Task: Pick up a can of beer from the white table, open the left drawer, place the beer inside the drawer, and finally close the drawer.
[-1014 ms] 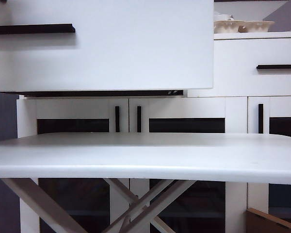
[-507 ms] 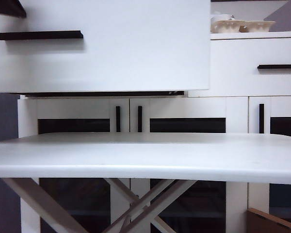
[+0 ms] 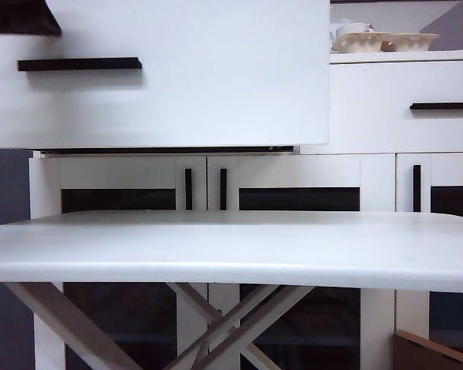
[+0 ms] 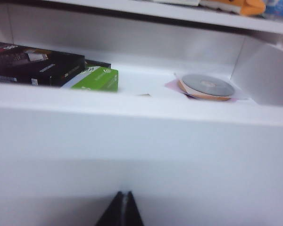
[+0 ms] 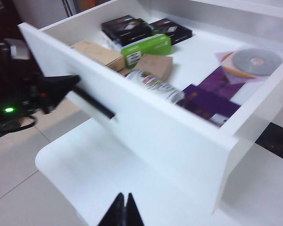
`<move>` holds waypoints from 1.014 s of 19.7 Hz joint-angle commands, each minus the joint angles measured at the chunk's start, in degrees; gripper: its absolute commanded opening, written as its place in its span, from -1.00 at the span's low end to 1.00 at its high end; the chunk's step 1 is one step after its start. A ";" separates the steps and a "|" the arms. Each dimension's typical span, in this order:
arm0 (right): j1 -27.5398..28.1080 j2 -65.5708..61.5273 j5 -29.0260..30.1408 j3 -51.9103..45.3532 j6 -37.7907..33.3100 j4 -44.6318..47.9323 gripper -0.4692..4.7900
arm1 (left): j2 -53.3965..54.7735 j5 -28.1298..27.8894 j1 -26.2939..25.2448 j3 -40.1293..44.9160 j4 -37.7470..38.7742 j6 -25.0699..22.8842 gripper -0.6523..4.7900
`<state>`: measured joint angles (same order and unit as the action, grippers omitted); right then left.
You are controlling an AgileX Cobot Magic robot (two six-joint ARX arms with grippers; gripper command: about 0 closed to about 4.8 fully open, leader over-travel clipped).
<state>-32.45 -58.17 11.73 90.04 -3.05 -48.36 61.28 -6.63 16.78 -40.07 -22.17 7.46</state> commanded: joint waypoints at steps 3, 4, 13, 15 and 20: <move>-0.04 0.83 0.20 0.15 -0.39 -1.18 -0.84 | 3.85 -0.07 -0.09 -0.22 -5.81 -0.20 -0.78; -0.04 0.87 0.22 0.15 -0.39 -1.53 -0.84 | 4.96 -0.11 -0.09 -0.33 -7.54 -0.26 -0.78; -0.02 1.90 0.15 0.20 -0.42 -2.58 -0.84 | 13.55 -0.09 -0.09 -1.99 -16.00 -0.22 -0.78; -0.04 1.90 0.17 0.20 -0.42 -2.60 -0.84 | 15.58 -0.04 -0.09 -3.54 -16.13 -0.28 -0.78; -0.04 1.92 0.17 0.20 -0.44 -2.75 -0.84 | 20.52 0.00 -0.15 -9.31 -16.02 -1.53 -0.78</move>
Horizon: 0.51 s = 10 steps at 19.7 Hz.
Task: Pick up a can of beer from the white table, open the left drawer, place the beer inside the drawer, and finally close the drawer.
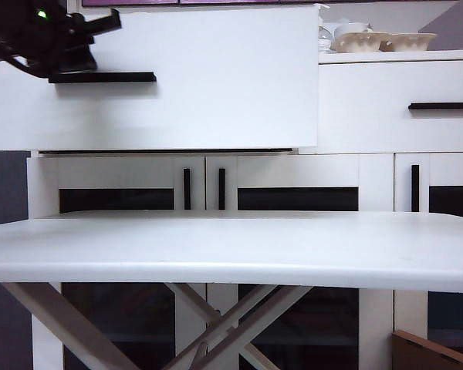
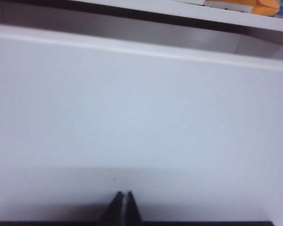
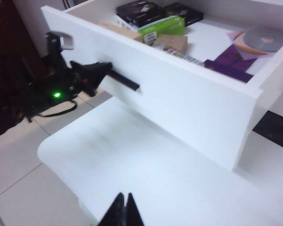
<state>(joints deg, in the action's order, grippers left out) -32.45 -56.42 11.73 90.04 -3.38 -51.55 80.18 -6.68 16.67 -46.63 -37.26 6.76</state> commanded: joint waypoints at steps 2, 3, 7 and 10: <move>-0.04 0.17 0.17 0.20 -0.09 0.24 -0.84 | 3.93 0.07 -0.07 -5.46 -0.96 -0.83 -0.78; -0.04 0.17 0.17 0.20 -0.09 0.24 -0.84 | 5.49 0.07 -0.07 -7.02 -0.96 -0.81 -0.78; -0.04 0.17 0.15 0.20 -0.09 0.20 -0.84 | 9.60 0.07 -0.07 -10.54 -0.92 -0.76 -0.78; -0.04 0.13 0.17 0.20 -0.09 0.20 -0.84 | 12.76 0.04 -0.07 -13.94 -0.39 -0.81 -0.78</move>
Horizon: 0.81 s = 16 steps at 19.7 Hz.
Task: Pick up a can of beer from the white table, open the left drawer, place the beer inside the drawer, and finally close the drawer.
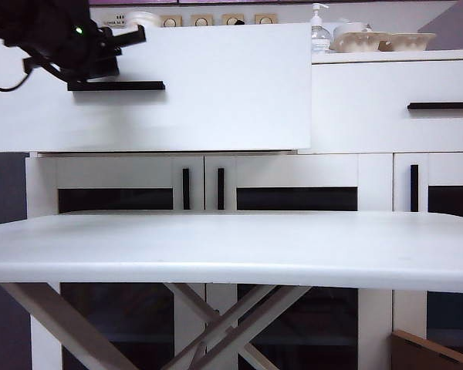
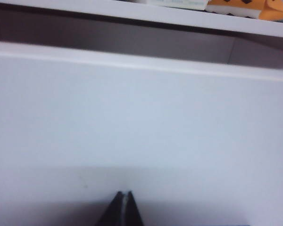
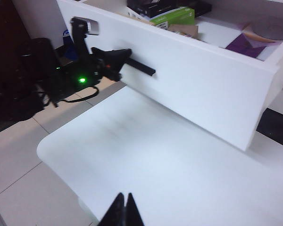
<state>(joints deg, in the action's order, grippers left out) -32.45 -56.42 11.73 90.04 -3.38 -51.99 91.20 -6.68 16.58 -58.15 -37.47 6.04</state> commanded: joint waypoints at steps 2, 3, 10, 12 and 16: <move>-0.04 0.15 0.17 0.20 -0.11 0.52 -0.84 | 3.61 0.07 0.02 -4.90 0.11 -0.13 -0.78; -0.04 0.15 0.17 0.20 -0.11 0.33 -0.84 | 4.37 0.07 0.02 -5.88 0.11 -0.13 -0.78; -0.02 0.15 0.13 0.20 -0.09 -0.70 -0.84 | 10.71 2.62 -3.48 -14.32 3.63 -0.48 -0.78; -0.02 0.15 -0.11 0.20 -0.07 -0.87 -0.84 | 11.76 3.32 -4.46 -16.00 3.93 -0.46 -0.78; -0.02 0.13 -0.24 0.20 -0.07 -0.87 -0.84 | 14.38 4.02 -5.81 -19.82 4.83 -0.52 -0.78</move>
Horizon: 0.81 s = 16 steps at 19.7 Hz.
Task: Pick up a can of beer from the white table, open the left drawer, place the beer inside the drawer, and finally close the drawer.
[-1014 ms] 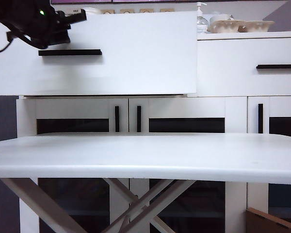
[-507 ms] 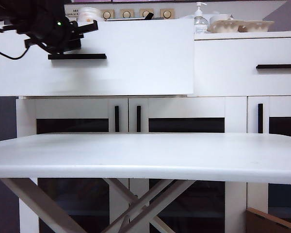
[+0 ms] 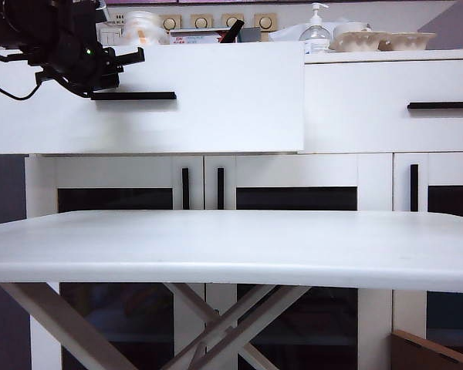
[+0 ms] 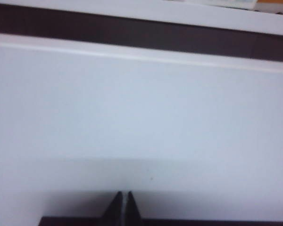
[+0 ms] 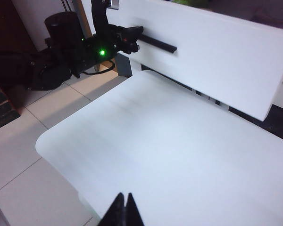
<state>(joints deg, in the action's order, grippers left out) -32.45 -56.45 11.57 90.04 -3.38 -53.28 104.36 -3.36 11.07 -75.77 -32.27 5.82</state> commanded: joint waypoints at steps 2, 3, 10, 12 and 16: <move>-0.02 0.13 -0.09 0.17 -0.07 0.37 -0.84 | 2.97 1.05 -0.35 -4.85 0.57 -1.16 -0.78; -0.02 0.13 -0.11 0.20 -0.07 0.39 -0.84 | 4.07 1.09 -0.33 -6.54 0.98 -1.31 -0.78; -0.02 -0.07 -0.11 0.17 -0.07 0.35 -0.84 | 11.50 1.25 -0.35 -18.99 5.84 -1.33 -0.78; -0.02 -0.42 -0.11 0.17 -0.07 0.35 -0.84 | 15.10 1.33 -0.33 -24.48 8.70 -1.31 -0.78; -0.02 -0.87 -0.13 0.17 -0.07 -0.37 -0.84 | 19.23 2.10 -0.35 -29.68 9.35 -1.31 -0.78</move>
<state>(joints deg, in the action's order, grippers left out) -32.45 -57.25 11.55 90.04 -3.38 -53.60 123.11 -1.58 10.74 -104.18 -22.63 4.69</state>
